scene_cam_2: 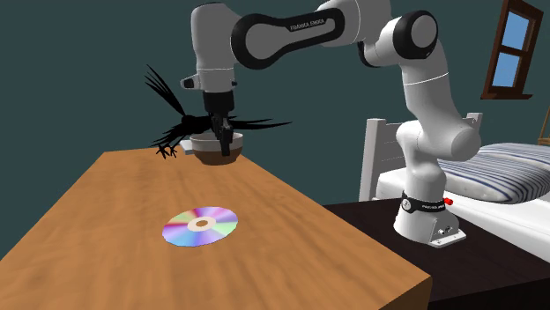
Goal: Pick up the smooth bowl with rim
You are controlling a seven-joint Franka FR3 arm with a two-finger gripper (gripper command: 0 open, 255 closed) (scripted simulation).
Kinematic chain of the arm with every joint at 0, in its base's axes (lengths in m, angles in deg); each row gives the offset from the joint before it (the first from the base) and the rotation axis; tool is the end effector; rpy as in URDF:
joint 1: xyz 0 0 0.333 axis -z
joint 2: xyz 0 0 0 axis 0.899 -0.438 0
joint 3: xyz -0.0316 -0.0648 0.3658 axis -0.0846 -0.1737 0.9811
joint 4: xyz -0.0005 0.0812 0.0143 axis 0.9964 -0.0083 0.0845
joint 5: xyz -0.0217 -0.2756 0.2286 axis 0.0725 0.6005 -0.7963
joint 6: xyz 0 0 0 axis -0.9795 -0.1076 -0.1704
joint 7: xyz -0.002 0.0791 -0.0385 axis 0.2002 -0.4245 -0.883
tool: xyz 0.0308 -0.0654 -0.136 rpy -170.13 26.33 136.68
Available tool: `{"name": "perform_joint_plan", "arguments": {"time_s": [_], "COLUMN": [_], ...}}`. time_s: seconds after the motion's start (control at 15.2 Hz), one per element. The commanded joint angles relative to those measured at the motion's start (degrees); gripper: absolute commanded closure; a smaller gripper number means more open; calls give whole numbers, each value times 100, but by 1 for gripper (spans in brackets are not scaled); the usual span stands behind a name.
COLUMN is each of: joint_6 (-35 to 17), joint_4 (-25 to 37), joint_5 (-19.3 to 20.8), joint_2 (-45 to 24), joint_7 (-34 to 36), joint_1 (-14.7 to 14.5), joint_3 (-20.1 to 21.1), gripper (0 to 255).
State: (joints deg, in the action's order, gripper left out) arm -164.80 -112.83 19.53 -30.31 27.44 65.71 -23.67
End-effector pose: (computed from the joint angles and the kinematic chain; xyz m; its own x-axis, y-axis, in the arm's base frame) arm 0.6402 -0.0226 0.4910 0.9590 0.2691 -0.0888 0.2804 -0.9466 0.1591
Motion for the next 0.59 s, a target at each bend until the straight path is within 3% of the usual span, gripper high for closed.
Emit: {"name": "perform_joint_plan", "arguments": {"time_s": [0.0, 0.53], "joint_6": [-3, 515], "joint_4": [-3, 505], "joint_5": [1, -16], "joint_2": [-4, 13], "joint_7": [0, -82], "joint_1": [1, -16], "joint_3": [-2, 3], "gripper": [255, 255]}}
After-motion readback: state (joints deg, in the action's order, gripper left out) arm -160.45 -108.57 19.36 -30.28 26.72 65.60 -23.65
